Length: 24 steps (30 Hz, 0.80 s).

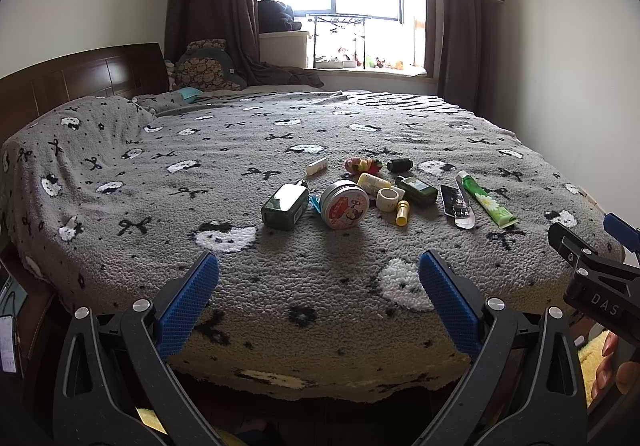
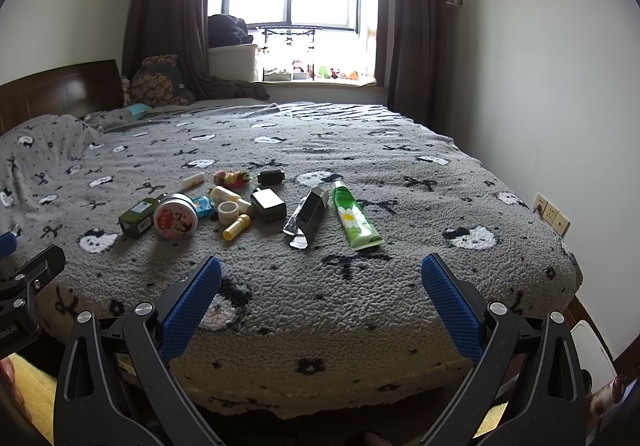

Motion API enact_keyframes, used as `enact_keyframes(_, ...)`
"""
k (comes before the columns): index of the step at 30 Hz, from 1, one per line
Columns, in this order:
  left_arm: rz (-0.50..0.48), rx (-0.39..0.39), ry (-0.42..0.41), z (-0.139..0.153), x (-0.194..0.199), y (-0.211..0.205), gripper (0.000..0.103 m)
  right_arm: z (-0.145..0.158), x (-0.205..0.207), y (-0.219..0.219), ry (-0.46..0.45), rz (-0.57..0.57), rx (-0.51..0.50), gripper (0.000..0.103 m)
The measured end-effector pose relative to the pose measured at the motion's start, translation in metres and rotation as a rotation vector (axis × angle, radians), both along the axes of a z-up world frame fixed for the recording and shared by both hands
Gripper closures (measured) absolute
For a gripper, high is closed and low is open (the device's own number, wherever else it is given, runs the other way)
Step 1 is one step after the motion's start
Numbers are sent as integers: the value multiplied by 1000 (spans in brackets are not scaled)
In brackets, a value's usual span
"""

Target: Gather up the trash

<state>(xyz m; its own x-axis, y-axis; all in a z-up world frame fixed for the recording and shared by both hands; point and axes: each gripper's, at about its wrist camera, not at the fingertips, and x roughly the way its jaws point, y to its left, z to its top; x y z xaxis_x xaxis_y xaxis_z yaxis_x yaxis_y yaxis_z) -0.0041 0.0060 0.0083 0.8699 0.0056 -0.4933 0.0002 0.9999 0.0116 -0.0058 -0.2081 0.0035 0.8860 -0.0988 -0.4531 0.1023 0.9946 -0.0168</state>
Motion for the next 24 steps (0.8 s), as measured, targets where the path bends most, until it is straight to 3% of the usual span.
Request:
enact_keyframes(16,-23,-8,15,-6,1,-2,8,-3,1,2,-19,48,11,3)
enact_keyframes(24,-19,5,42,-20,13,5,8,-16,10,-2,24,78,45,3)
